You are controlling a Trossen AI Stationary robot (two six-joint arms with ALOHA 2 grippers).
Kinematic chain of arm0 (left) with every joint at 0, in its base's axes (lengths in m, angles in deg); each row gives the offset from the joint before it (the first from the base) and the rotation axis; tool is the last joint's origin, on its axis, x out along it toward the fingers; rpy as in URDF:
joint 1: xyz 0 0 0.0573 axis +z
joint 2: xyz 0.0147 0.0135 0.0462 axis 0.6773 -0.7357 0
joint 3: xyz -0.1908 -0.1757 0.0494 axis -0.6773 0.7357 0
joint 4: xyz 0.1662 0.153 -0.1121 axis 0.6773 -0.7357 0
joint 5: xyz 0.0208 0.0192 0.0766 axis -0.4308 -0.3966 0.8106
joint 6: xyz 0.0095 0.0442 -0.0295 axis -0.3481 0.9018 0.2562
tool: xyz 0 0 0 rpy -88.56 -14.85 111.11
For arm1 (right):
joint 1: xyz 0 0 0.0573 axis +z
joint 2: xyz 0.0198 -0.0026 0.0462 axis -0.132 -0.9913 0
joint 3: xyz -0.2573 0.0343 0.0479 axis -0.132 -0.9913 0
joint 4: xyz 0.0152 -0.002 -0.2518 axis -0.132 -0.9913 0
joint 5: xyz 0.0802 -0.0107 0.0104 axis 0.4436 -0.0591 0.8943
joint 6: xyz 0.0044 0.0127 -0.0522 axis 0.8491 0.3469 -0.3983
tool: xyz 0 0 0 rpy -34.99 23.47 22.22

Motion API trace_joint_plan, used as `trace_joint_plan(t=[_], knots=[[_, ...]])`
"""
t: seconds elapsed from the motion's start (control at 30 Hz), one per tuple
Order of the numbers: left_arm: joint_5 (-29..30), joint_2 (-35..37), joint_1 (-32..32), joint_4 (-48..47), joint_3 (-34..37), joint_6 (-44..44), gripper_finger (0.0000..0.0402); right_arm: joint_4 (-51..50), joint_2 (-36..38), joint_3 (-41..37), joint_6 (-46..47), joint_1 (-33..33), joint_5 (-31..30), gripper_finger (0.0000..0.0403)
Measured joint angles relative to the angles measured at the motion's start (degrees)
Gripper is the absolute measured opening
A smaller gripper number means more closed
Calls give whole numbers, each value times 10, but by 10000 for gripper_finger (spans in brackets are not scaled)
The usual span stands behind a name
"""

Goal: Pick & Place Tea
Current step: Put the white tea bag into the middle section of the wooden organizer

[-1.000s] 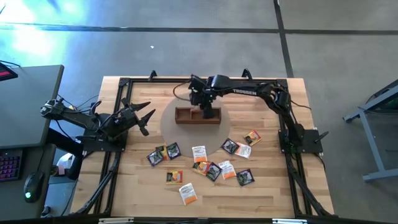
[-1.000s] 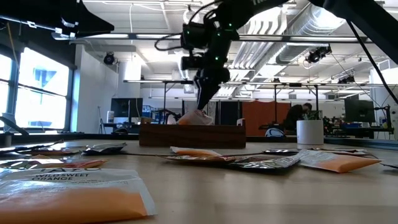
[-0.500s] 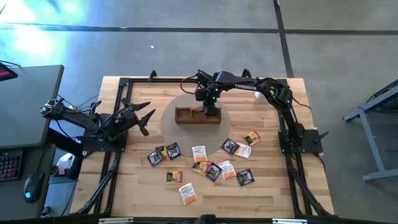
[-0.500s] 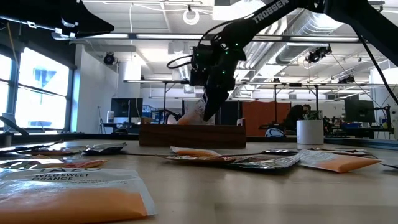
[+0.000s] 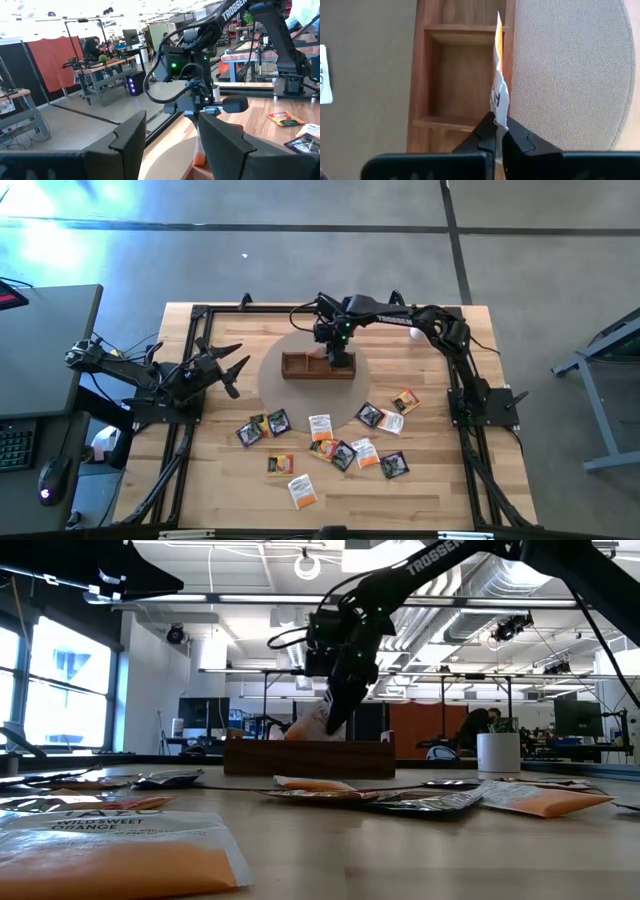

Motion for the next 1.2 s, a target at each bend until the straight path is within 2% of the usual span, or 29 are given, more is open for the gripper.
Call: trace_joint_plan(t=[0.13, 0.23, 0.37, 0.53, 0.73, 1.2], knots=[[0, 0, 0, 0, 0, 0, 179, -42, 0, 23, -10, 20, -63, 22], [0, 0, 0, 0, 0, 0, 179, -81, 0, 41, -33, 37, -107, 10], [0, 0, 0, 0, 0, 0, 179, -107, 0, 62, -35, 51, -116, 7], [0, 0, 0, 0, 0, 0, 179, -117, 0, 66, -30, 59, -164, 7], [0, 0, 0, 0, 0, 0, 179, -107, -4, 66, -29, 59, -159, 12], [0, 0, 0, -17, 0, -2, 179, -86, -4, 66, -36, 61, -157, 95]])
